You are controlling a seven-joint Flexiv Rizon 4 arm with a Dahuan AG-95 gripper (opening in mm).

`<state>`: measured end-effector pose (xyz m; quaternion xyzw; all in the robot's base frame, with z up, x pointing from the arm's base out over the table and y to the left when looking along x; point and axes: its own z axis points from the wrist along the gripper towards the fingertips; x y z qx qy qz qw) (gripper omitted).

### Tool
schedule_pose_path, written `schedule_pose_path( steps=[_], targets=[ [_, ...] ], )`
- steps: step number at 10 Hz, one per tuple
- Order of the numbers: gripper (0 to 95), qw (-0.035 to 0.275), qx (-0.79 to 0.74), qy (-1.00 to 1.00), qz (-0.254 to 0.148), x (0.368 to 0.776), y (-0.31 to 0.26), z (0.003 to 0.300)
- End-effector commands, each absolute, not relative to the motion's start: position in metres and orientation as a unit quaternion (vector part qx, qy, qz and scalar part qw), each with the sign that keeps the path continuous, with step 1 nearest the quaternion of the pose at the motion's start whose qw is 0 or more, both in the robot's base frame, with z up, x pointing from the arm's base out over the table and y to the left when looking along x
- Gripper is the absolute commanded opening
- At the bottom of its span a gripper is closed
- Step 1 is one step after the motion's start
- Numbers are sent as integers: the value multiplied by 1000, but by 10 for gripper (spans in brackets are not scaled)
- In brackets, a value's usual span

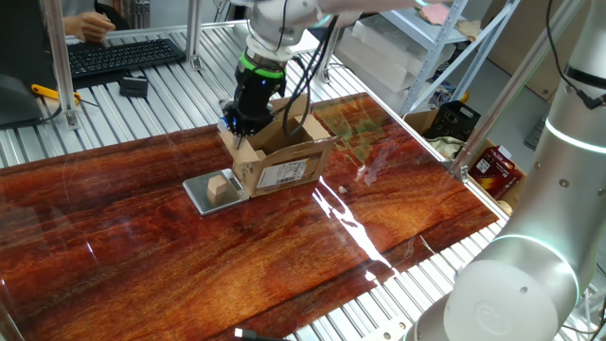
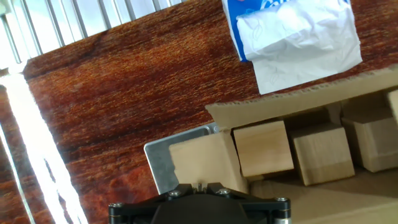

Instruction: Open a box

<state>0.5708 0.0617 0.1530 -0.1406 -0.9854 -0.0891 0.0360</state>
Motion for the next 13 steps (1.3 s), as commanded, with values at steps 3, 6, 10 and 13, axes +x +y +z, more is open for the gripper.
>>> schedule_pose_path(
  steps=[3,6,10,13],
  targets=[
    [0,39,-118,-990,-64,575,55,166],
    [0,37,-102,-992,-57,580,44,171],
    [0,34,-69,-996,-48,582,28,170],
    [0,28,-41,-998,-39,581,11,165]
  ],
)
